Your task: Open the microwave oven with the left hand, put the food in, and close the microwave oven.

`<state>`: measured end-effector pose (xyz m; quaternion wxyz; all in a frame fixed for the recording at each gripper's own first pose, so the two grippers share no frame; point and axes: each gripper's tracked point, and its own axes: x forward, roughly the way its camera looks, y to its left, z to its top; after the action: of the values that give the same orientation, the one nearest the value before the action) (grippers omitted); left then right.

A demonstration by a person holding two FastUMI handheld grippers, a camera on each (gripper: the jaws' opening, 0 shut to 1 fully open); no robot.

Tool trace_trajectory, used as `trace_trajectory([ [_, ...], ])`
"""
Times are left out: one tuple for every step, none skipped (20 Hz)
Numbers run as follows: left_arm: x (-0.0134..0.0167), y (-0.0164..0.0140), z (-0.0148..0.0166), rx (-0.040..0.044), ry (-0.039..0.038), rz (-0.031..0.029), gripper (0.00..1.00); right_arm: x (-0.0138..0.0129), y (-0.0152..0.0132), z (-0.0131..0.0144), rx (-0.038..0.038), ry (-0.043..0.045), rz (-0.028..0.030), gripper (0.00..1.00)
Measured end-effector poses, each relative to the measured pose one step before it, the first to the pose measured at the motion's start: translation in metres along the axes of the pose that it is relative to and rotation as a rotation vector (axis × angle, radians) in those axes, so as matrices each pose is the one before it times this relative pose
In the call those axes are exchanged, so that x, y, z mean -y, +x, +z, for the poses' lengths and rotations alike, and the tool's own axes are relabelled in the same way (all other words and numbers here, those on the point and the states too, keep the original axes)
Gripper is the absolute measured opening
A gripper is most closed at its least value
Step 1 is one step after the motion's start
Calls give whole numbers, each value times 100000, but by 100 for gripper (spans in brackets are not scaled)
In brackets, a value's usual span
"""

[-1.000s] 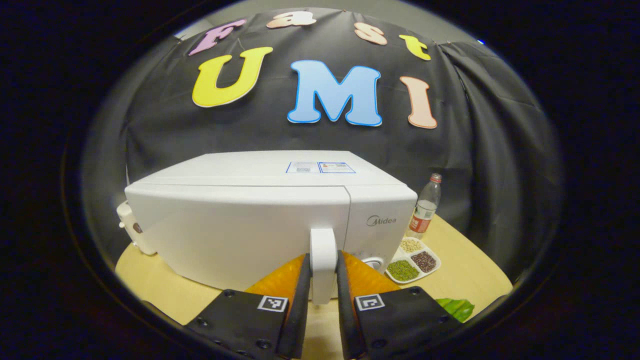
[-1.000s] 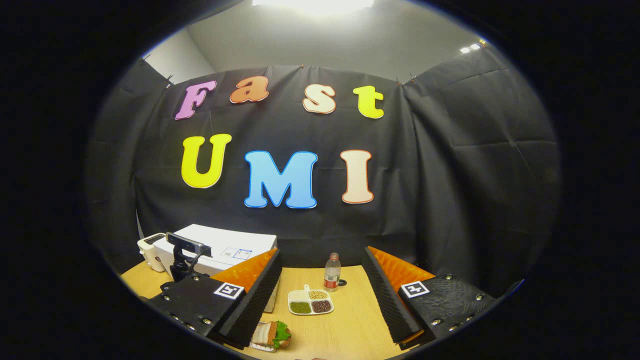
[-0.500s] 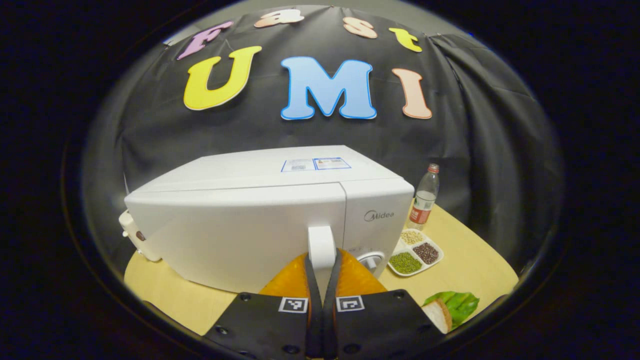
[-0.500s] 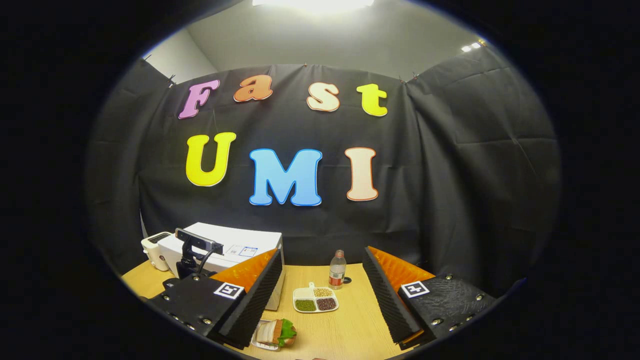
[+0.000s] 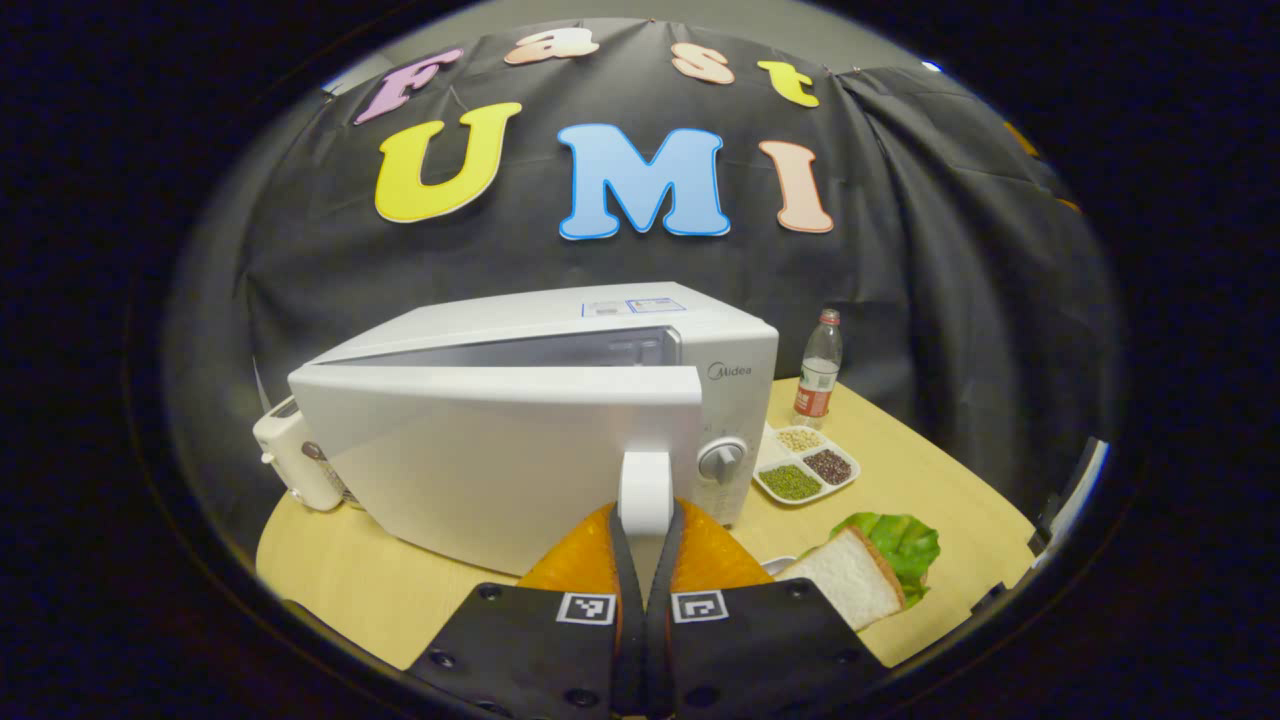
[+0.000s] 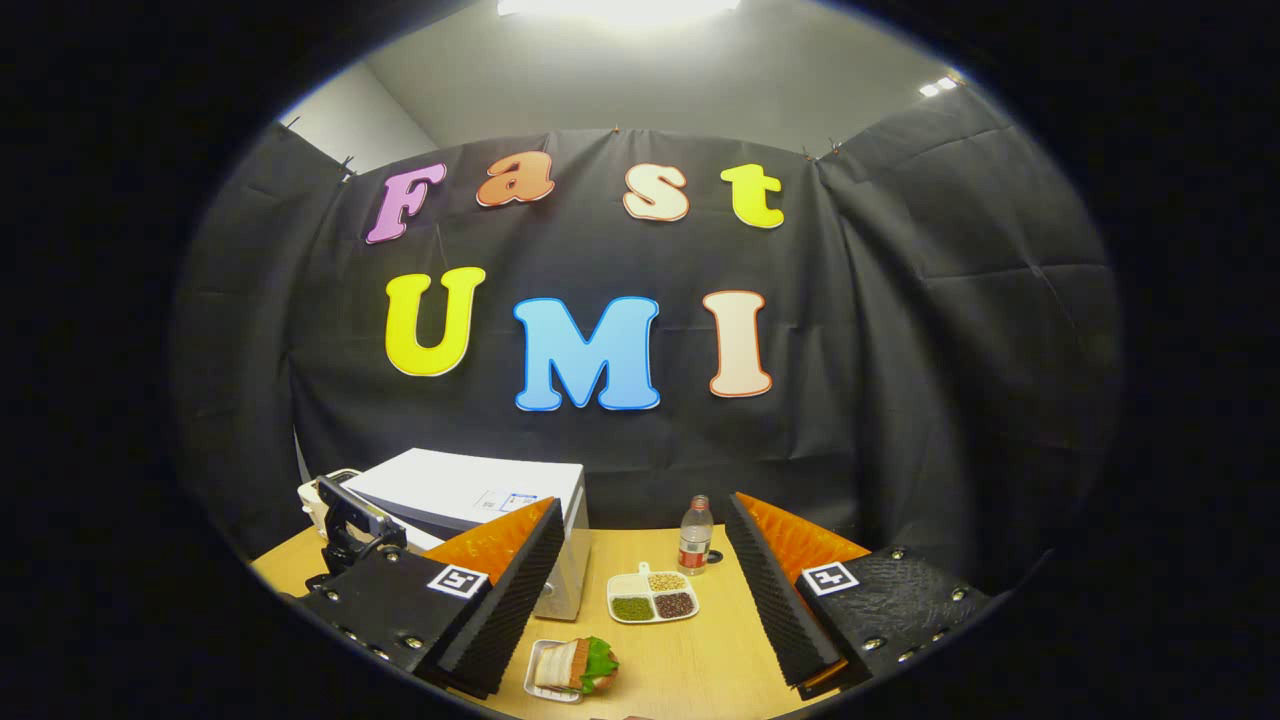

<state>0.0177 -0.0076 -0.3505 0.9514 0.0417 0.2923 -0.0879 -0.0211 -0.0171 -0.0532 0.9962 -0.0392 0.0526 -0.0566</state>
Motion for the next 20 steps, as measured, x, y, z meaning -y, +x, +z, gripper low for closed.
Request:
trace_trajectory([
  [-195,-782,-354,-338,480,-1208,7,-508,-182,16,384,306,981,98],
  [-185,-1068,-442,-482,599,-1619,6,-559,-148,100,426,-16,917,98],
  [-236,-1051,-566,-630,1129,-1981,7,-587,-169,-75,291,-245,842,98],
  [-242,-1203,-473,-387,1525,-2273,6,-523,-116,-115,-9,-225,725,98],
  [-367,-1304,-595,-819,810,-1571,6,-521,-106,-282,-283,-45,870,98],
  [-497,-1364,-689,-819,592,-931,7,-606,84,-274,-571,182,940,98],
  [-521,-1126,-542,-659,363,-304,7,-646,-41,-290,-627,505,1083,98],
  [-409,-1063,-649,-764,351,-87,7,-634,28,-204,-547,696,1025,98],
  [-483,-1010,-548,-554,116,-163,7,-656,24,-157,-345,491,1067,98],
  [-461,-965,-496,-522,-340,-253,7,-779,53,-7,-232,6,1106,98],
  [-530,-934,-548,-450,-323,-348,7,-683,173,-143,-14,-247,1138,98],
  [-486,-868,-484,-803,-102,-320,7,-706,219,-113,-140,-476,974,98],
  [-528,-844,-468,-1110,221,-569,7,-741,143,-185,-376,-424,986,98],
  [-436,-816,-513,-1020,665,-689,7,-835,249,-247,-674,-262,1147,98],
  [-562,-863,-533,-1079,904,-674,7,-701,223,-299,-713,249,1110,98],
  [-760,-785,-491,-718,749,-443,7,-888,239,-271,-806,749,1667,98],
  [-809,-922,-646,-487,651,-203,7,-1122,205,-349,-744,839,2120,98],
  [-914,-962,-593,-705,478,-51,7,-1016,253,-280,-918,855,1893,98],
  [-945,-914,-768,-851,420,214,7,-632,225,-422,-1192,441,1083,98],
  [-1047,-979,-637,-845,391,568,9,-535,191,-233,-875,318,364,98],
])
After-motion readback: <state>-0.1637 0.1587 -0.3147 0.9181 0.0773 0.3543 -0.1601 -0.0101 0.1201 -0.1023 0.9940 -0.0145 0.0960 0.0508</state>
